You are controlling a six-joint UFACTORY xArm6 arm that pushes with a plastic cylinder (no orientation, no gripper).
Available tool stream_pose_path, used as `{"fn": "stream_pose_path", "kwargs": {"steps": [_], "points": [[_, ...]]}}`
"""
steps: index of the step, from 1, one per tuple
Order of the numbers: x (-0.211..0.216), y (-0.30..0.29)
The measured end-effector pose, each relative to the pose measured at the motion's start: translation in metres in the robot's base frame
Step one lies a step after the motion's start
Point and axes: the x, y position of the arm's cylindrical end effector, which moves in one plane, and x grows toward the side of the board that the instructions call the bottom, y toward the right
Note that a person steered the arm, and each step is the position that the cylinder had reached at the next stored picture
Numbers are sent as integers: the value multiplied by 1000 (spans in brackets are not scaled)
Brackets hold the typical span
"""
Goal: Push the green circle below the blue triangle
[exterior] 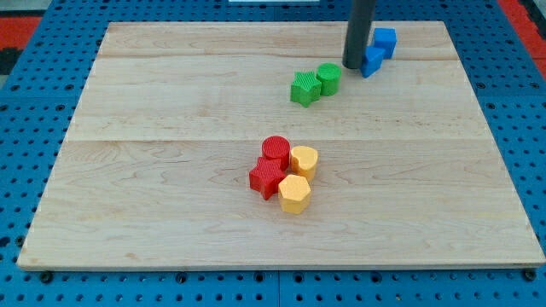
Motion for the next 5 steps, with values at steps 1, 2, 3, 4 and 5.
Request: {"fn": "stream_pose_path", "kwargs": {"steps": [1, 2, 3, 4, 5], "points": [[0, 2], [0, 2], [-17, -48], [-22, -73], [-2, -76]]}}
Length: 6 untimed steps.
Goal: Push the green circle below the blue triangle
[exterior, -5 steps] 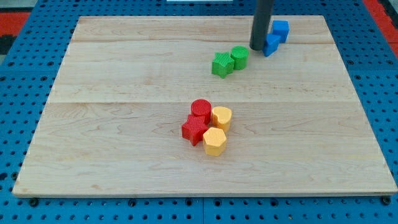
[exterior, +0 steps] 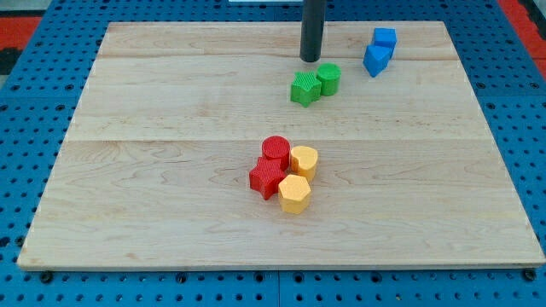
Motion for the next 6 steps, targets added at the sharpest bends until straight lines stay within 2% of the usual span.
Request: {"fn": "stream_pose_path", "kwargs": {"steps": [1, 3, 6], "points": [[40, -9], [42, -9], [42, 70]]}}
